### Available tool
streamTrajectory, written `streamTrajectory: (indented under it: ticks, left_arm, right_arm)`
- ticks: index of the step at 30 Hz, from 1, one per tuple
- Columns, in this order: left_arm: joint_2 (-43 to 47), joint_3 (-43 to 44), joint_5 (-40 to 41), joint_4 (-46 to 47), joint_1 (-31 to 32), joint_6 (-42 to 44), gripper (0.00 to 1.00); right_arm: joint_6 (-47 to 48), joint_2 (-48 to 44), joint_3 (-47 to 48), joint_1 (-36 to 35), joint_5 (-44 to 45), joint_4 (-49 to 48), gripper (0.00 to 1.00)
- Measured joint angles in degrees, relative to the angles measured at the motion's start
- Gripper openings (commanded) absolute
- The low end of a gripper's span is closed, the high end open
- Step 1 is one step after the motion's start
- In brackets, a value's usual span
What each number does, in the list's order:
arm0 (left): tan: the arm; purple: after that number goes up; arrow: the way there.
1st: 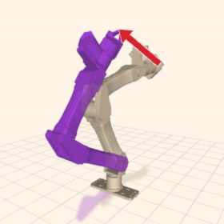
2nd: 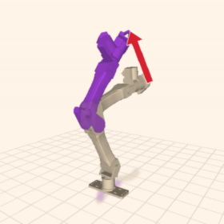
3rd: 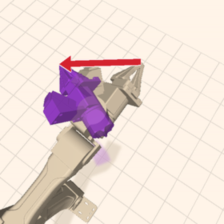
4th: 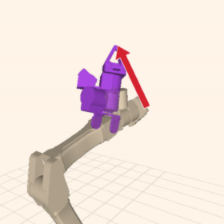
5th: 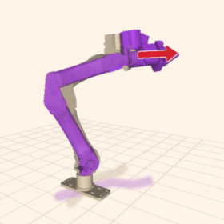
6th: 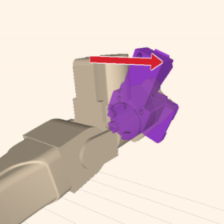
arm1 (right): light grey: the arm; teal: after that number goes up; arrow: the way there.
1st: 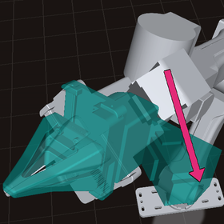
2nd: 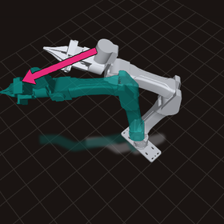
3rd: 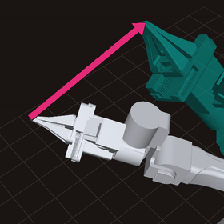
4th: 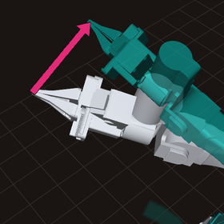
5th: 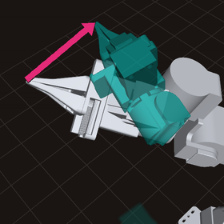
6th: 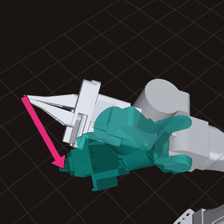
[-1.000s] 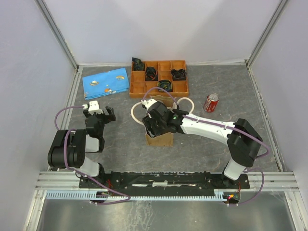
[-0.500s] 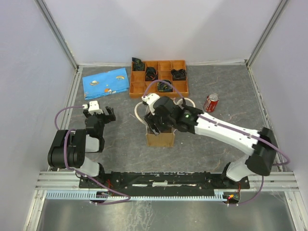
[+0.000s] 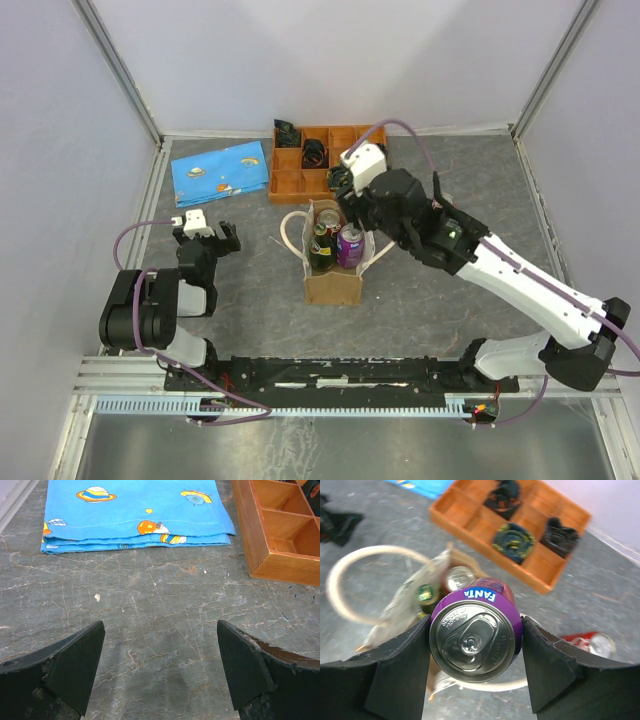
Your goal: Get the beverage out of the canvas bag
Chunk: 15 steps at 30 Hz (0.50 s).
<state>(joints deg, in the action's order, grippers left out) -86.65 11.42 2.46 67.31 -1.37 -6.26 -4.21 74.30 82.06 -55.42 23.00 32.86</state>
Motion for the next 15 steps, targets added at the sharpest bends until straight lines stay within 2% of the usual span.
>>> streamTrajectory:
  ticks: [9,15]
  left_arm:
    - [0.0,0.0,0.0,0.0,0.1,0.0,0.99]
    - [0.0,0.0,0.0,-0.1,0.2,0.0,0.99]
  right_arm:
    - [1.2,0.1,0.2,20.5,6.2,-2.0,0.00]
    - [-2.2,3.8,1.4,32.9,3.4,-2.8,0.00]
